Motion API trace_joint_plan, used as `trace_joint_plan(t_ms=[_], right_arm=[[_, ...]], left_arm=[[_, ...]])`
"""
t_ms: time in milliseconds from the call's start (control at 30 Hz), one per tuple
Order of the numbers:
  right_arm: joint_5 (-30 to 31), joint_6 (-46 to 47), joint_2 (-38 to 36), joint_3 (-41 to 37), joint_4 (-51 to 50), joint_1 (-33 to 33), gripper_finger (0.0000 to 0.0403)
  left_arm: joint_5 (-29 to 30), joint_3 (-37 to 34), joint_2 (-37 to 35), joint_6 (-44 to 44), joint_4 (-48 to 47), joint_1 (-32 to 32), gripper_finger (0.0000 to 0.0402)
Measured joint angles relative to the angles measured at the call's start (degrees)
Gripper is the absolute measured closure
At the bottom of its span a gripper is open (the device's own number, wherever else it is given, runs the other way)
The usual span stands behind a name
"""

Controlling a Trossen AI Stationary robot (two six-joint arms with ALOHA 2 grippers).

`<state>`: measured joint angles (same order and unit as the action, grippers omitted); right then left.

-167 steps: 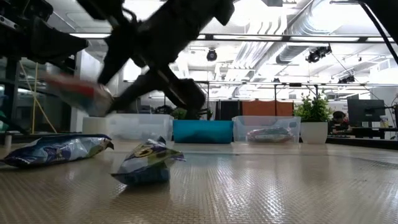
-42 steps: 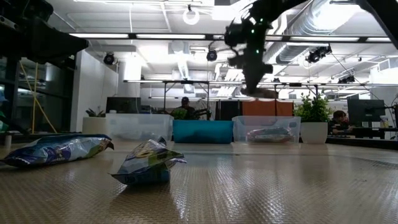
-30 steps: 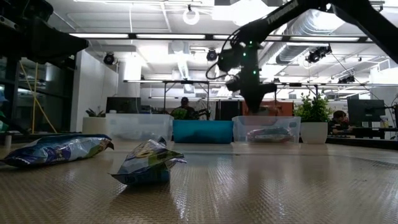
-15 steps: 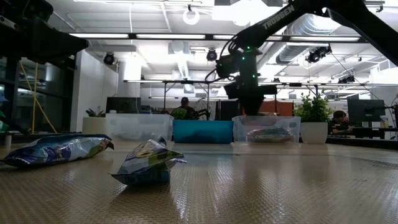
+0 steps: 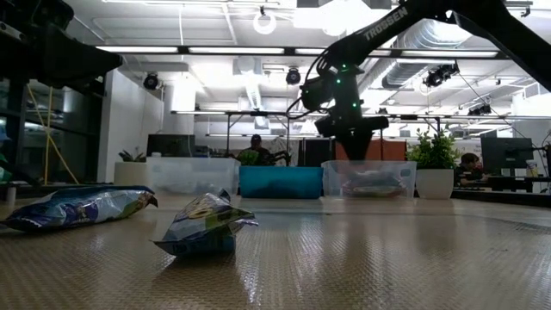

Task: Pick and place Granola Bars by type
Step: Put the red granola bar into the right transparent bin, then put the blue granola bar into the left transparent bin

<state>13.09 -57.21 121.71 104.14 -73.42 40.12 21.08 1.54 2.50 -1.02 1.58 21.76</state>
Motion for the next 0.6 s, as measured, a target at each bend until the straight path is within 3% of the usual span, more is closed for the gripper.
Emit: trace_joint_plan(t_ms=[333, 600], right_arm=[[5.2, 6.3, 0.0, 0.0, -4.4, -0.8, 0.0209], [3.5, 11.0, -3.3, 0.0, -6.5, -5.3, 0.0217]], left_arm=[[0.0, 0.0, 0.0, 0.0, 0.0, 0.0, 0.04], [0.0, 0.0, 0.0, 0.0, 0.0, 0.0, 0.04]])
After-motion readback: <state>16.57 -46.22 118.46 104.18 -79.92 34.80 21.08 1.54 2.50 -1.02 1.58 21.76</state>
